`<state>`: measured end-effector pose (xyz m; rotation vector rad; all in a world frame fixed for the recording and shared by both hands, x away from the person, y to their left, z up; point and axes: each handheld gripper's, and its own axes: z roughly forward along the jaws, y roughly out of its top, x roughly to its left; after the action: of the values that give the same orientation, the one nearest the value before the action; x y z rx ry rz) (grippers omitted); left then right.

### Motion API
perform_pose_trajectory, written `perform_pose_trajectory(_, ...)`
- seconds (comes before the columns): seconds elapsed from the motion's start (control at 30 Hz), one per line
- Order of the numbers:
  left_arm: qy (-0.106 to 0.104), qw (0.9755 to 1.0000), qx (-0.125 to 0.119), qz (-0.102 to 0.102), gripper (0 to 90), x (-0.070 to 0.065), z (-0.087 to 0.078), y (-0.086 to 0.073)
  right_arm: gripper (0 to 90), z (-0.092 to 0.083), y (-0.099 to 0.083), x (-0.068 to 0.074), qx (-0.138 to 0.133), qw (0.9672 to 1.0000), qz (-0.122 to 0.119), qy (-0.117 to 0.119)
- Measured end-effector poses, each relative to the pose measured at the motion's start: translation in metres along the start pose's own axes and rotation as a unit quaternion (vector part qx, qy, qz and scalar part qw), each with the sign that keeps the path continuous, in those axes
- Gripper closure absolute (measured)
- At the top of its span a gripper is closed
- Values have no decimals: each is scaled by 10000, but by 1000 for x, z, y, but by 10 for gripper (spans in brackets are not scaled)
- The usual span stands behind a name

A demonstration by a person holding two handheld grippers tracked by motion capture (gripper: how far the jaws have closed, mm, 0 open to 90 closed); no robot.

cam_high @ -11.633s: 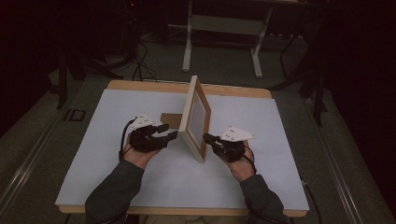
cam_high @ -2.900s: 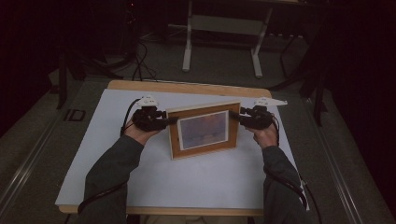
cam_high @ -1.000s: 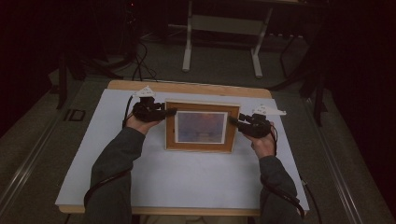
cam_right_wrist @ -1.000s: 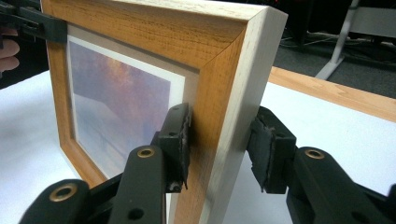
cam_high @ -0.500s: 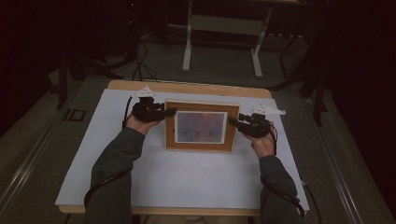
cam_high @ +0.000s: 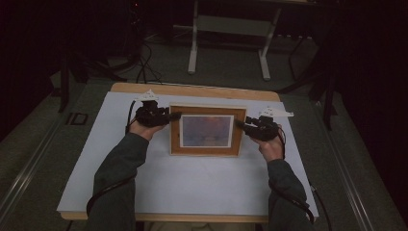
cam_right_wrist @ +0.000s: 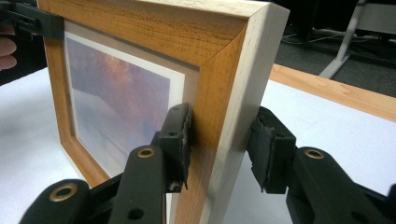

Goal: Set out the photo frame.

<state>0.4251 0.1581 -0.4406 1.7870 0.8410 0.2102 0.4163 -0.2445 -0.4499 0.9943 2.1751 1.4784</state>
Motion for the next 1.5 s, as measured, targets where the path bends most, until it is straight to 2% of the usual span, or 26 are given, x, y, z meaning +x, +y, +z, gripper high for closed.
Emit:
perform_pose_trajectory(0.17,35,10000,34,21,601,-1,0,1,601,0,1,1,33,10000,-32,-19)
perform_pose_trajectory(0.5,22,9997,-191,-118,510,1,-7,-4,573,-6,0,0,17,10000,-24,43)
perform_pose_trajectory(0.67,42,9995,-280,-129,509,3,-16,-7,562,-14,0,-1,-73,9999,24,76)
perform_pose_trajectory(1.0,143,9991,-408,-8,509,0,-37,-12,573,-28,-3,-5,-135,9998,70,108)
perform_pose_trajectory(1.13,270,9989,-387,10,509,-1,-44,-17,585,-32,-6,-6,-116,9999,93,84)
perform_pose_trajectory(1.27,545,9982,-255,-43,510,-1,-51,-24,619,-37,-10,-7,-73,9999,93,-12)
perform_pose_trajectory(1.5,727,9971,-213,-101,511,-2,-59,-38,683,-44,-18,-10,10,9997,166,-191)
